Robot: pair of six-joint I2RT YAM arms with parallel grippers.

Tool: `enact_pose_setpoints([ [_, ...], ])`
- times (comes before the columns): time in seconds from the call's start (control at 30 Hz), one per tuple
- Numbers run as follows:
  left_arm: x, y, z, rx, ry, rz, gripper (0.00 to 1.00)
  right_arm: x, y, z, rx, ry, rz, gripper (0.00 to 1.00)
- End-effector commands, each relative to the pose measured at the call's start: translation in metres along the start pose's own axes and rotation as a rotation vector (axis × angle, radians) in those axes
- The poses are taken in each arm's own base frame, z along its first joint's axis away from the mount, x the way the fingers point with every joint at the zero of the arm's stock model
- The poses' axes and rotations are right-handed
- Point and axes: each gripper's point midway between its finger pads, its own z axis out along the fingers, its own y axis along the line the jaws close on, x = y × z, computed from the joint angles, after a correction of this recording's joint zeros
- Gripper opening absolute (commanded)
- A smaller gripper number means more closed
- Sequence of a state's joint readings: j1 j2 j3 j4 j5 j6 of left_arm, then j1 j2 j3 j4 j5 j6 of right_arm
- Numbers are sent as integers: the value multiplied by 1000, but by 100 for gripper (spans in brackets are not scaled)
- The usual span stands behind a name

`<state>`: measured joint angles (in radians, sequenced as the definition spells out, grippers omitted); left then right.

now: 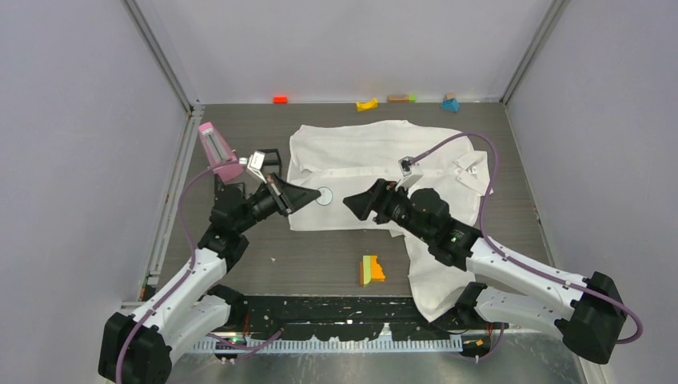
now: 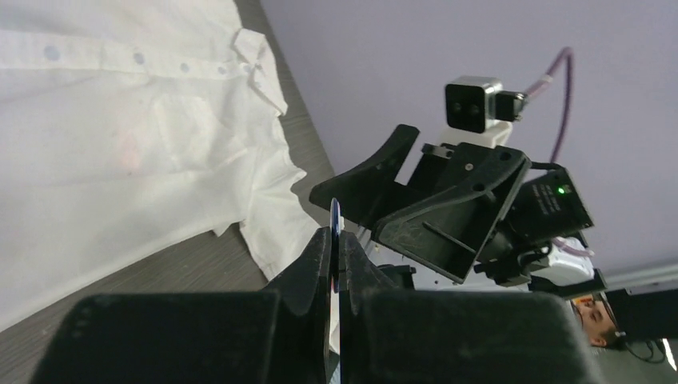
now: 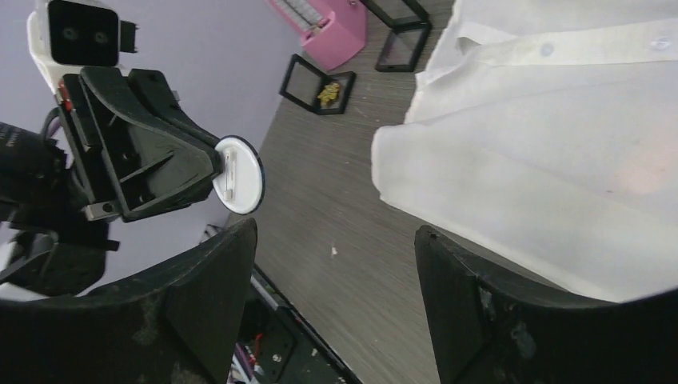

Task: Pin the brooch onto the clothing

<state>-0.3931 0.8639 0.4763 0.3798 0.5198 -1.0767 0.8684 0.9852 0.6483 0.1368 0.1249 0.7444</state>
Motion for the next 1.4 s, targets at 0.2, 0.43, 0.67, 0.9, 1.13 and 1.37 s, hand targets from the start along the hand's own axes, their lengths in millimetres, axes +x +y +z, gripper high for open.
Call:
enact_pose_setpoints([
  [0.2, 12, -69, -11, 319, 169, 161, 0, -25, 71, -24, -367, -11, 122, 69],
  [0.43, 46, -76, -32, 365, 485, 209, 0, -22, 78, -46, -424, 147, 28, 67],
  [0.67, 66, -75, -53, 399, 644, 233, 0, -7, 98, -68, -528, 306, 3, 55],
  [0.9, 89, -75, -58, 455, 737, 220, 0, 6, 104, -69, -586, 387, 58, 50],
  [1.13, 92, -75, -59, 467, 753, 216, 0, 27, 105, -62, -605, 490, 88, 47],
  [1.37, 93, -75, -59, 467, 757, 214, 0, 38, 119, -65, -658, 528, 84, 37],
])
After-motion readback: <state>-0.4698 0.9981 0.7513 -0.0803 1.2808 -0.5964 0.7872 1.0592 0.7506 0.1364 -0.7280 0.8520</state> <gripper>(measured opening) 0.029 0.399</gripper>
